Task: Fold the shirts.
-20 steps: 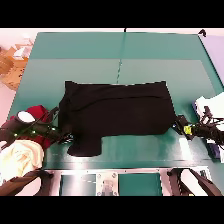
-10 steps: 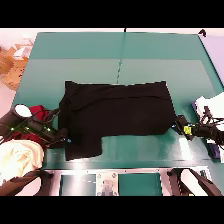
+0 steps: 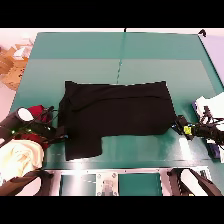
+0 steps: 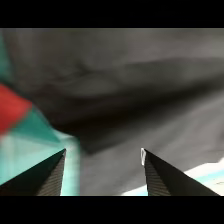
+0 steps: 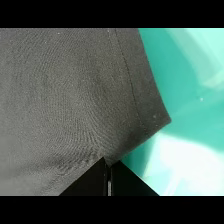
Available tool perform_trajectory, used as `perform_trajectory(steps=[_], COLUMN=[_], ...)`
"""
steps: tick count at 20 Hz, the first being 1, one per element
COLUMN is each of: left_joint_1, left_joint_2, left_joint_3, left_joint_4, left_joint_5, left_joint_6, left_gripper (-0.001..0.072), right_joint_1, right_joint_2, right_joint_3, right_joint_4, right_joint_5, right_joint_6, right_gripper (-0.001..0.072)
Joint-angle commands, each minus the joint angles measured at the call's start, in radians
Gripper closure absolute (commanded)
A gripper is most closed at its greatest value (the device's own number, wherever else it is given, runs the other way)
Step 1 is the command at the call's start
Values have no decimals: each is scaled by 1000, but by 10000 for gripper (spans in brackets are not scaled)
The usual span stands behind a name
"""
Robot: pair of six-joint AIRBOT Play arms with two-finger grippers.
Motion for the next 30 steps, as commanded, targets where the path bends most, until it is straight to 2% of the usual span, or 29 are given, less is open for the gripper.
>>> perform_trajectory(steps=[1, 2, 3, 4, 6, 8, 10, 13, 16, 18, 21, 25, 30], left_joint_1=[0, 0, 0, 0, 0, 0, 0, 0, 0, 0, 0, 0, -3], left_joint_2=[-3, -3, -3, -3, 0, 1, 35, 161, 245, 245, 241, 84, -277], left_joint_3=[-113, -147, -175, -188, -175, -135, -77, 18, 114, 165, 259, 436, 746], left_joint_4=[-186, -260, -332, -380, -400, -397, -371, -284, -235, -247, -261, -262, -280], left_joint_5=[112, 132, 157, 166, 126, 48, -39, -111, -136, -146, -66, -14, 31], left_joint_6=[100, 141, 182, 226, 257, 266, 257, 155, 79, 79, 81, 101, 118], left_gripper=[162, 163, 205, 346, 684, 687, 688, 688, 688, 688, 688, 688, 687], right_joint_1=[1, 1, 1, 1, 0, -3, -19, -32, -31, -29, -23, 89, 191], right_joint_2=[0, 0, 0, 0, 0, 0, 2, 2, 2, 2, -3, -142, -502], right_joint_3=[1, 1, 1, 1, 3, 27, 78, 156, 188, 214, 310, 499, 815], right_joint_4=[0, 1, 0, 0, -5, -58, -146, -209, -209, -198, -134, -84, -55], right_joint_5=[0, 0, 0, 1, 13, 46, 112, 217, 271, 289, 261, 182, 112], right_joint_6=[-1, -1, -1, -1, -1, 22, 95, 153, 168, 168, 167, 168, 168], right_gripper=[696, 697, 697, 697, 697, 697, 698, 697, 697, 697, 698, 697, 697])
